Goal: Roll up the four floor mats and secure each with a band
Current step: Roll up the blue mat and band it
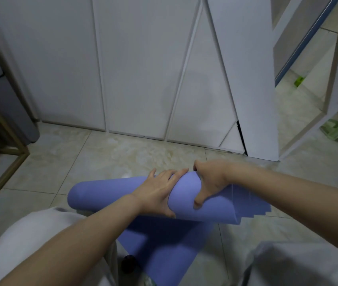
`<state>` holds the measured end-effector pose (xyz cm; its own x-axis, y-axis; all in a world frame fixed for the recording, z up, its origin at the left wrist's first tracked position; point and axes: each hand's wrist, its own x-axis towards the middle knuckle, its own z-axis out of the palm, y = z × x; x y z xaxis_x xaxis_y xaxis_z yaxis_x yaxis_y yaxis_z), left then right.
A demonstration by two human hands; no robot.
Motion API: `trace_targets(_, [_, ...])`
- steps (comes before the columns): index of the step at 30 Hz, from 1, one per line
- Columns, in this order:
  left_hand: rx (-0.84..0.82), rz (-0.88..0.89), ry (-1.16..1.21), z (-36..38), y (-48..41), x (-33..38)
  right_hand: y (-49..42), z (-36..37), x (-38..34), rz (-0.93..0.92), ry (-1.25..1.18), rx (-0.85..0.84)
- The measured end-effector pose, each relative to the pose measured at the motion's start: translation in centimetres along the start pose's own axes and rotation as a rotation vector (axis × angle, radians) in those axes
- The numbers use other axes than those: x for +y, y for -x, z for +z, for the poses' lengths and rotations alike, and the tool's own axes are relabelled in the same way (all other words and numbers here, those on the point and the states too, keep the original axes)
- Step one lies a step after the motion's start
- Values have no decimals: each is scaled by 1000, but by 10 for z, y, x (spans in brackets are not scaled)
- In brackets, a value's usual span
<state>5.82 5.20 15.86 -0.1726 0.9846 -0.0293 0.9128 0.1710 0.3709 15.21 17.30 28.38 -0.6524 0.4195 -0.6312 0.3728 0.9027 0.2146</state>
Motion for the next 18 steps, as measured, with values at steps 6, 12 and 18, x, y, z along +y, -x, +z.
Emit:
trace_targets(6, [115, 39, 26, -7, -10, -2, 27, 22, -12, -50, 313, 303])
trace_targets(12, [33, 43, 157, -15, -12, -8, 26, 43, -19, -10, 578, 426])
trace_targets(18, [-57, 10, 256, -13, -11, -11, 19, 31, -13, -94, 463, 419])
